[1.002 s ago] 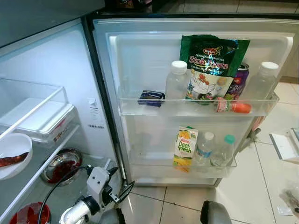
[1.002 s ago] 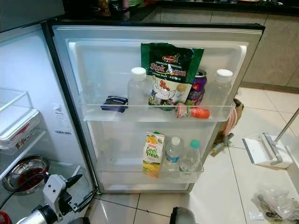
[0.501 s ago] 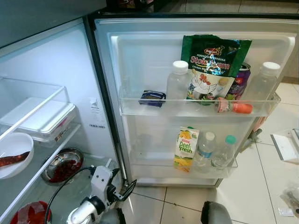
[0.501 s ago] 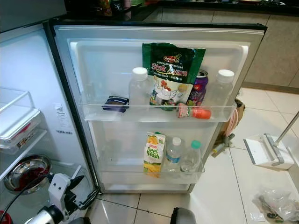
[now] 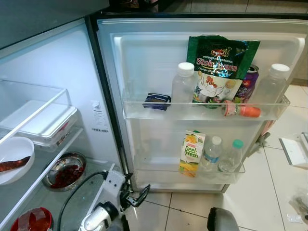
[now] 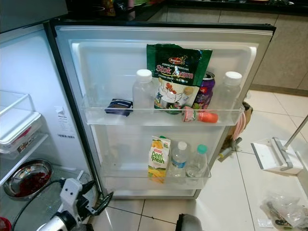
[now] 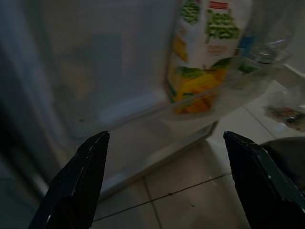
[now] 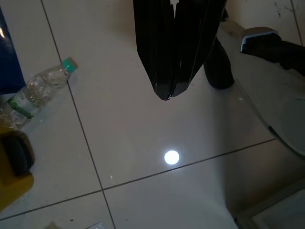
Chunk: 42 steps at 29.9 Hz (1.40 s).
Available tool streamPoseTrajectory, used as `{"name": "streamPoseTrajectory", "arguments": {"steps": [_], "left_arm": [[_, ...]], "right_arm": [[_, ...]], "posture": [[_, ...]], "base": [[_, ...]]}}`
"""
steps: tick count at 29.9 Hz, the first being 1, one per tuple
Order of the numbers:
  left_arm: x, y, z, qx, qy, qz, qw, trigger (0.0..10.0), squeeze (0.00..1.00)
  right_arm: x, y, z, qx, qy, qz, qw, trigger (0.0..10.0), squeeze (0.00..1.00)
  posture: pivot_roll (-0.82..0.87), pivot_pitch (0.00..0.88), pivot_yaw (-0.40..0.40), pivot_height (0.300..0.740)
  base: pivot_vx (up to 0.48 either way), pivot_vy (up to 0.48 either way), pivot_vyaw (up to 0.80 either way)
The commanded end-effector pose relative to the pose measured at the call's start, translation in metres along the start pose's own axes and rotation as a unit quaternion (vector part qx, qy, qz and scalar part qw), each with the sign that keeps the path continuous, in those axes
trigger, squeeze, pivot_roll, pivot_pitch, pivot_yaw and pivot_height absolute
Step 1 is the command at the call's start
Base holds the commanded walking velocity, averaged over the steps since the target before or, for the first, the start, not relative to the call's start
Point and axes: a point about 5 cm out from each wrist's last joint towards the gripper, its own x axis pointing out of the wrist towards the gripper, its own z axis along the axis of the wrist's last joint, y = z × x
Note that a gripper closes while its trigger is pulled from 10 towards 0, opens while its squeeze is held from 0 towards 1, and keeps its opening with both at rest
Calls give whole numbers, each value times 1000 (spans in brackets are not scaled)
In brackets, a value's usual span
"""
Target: Restocking fridge
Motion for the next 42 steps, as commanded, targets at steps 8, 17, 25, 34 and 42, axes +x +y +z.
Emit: {"name": "streamPoseTrajectory", "arguments": {"steps": [8,17,25,34,42], "left_arm": [[7,-6,-1,-1,11,-7,1000,10000,0],[9,0,-1,2,29,14,999,10000,0],[11,-1,-1,0,29,18,999,10000,0],[12,-3,-4,-3,33,24,999,10000,0],[8,-2,-6,-4,38,29,999,10000,0]], "right_arm": [[1,5,0,4,3,9,1000,10000,0],[2,5,1,2,1,3,1000,10000,0],[2,10,2,0,-6,25,1000,10000,0],[2,10,2,3,-6,23,1000,10000,0],[3,10,3,4,-7,18,1000,10000,0]], "posture": [[-1,0,-37,394],[1,0,-36,414],[-2,0,-39,439],[3,0,-42,489],[2,0,-42,498]], "base": [[0,0,0],[0,0,0],[0,0,0],[0,0,0],[0,0,0]]}}
